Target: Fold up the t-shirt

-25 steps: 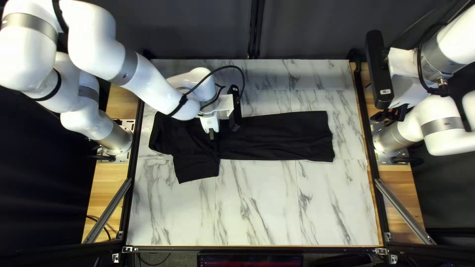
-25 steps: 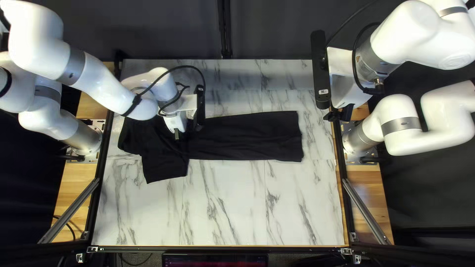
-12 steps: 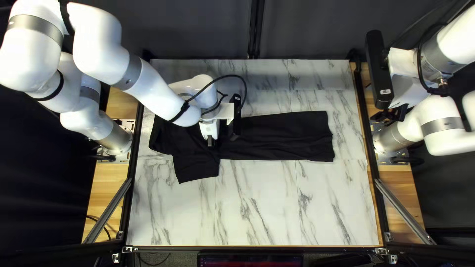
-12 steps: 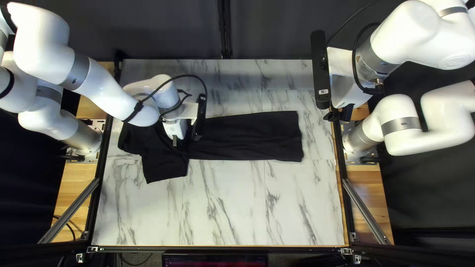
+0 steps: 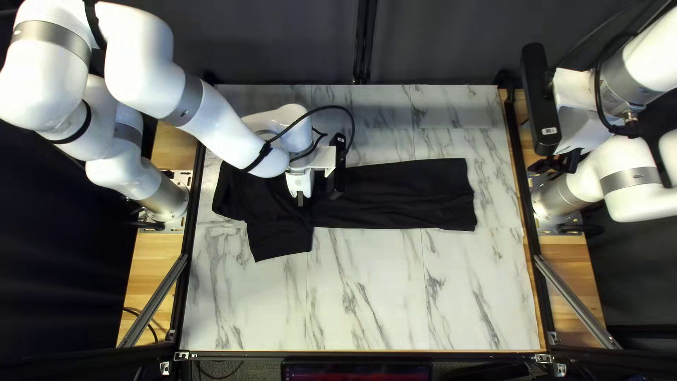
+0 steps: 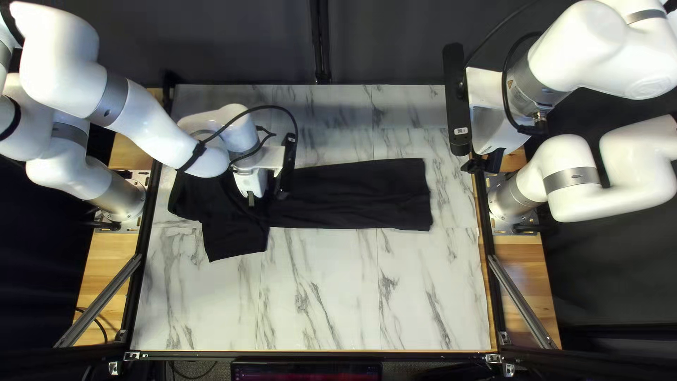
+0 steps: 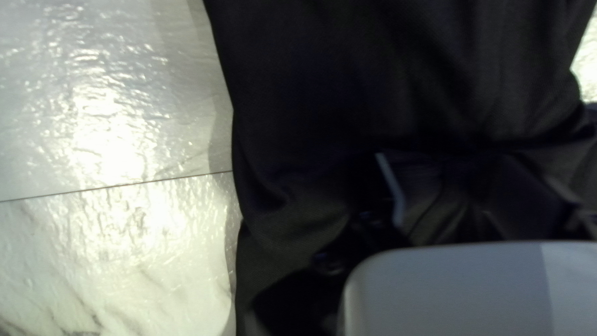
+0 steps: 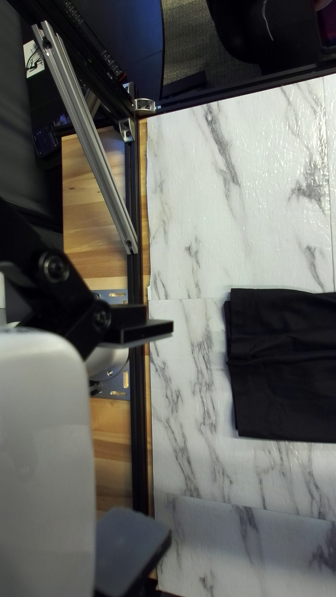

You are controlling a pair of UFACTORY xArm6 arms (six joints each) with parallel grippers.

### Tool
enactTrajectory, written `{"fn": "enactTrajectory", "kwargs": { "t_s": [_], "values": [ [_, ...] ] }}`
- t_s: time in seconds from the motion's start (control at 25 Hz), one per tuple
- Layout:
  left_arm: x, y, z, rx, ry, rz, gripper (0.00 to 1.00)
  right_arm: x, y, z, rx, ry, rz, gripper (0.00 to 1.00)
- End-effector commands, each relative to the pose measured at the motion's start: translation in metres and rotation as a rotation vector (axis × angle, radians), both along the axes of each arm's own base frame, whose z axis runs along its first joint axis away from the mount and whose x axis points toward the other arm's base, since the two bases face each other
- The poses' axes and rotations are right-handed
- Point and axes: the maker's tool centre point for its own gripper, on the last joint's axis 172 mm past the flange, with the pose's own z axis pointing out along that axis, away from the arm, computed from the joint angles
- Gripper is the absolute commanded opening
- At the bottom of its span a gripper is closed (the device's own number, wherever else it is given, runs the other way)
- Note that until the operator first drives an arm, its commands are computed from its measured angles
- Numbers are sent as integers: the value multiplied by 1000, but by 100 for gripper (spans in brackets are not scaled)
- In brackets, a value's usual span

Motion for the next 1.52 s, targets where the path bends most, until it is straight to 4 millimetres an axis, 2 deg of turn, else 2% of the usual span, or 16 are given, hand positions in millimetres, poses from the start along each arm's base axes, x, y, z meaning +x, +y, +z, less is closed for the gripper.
{"fn": "enactTrajectory", "kwargs": {
  "t_s": [0.04, 0.48, 0.68, 0.72, 0.8, 0.96, 1.04, 1.08, 1.28, 1.44, 1.52],
  "values": [
    [2, 1, 2, 3, -1, -2, 7, 0, 0, 0, 0, 0, 0, 100],
    [1, 7, 33, 74, -1, -29, 8, 0, 0, 0, 0, 0, 0, 100],
    [2, 18, 35, 133, 27, -32, 16, 0, 0, 0, 0, 0, 0, 100],
    [2, 20, 34, 143, 33, -31, 20, 0, 0, 0, 0, 0, 0, 100],
    [1, 26, 31, 174, 52, -22, 39, 0, 0, 0, 0, 0, 0, 100],
    [-1, 30, 31, 211, 73, 5, 44, 0, 0, 0, 0, 0, 0, 100],
    [-1, 29, 31, 214, 75, 13, 77, 0, 0, 0, 0, 0, 0, 100],
    [-1, 27, 30, 213, 77, 17, 100, 0, 0, 0, 0, 0, 0, 100],
    [-8, 23, 32, 214, 82, 24, 100, 0, 0, 0, 0, 0, 0, 100],
    [-30, 27, 41, 237, 95, 34, 100, 0, 0, 0, 0, 0, 0, 100],
    [-52, 35, 50, 259, 112, 42, 100, 0, 0, 0, 0, 0, 0, 100]
  ]
}}
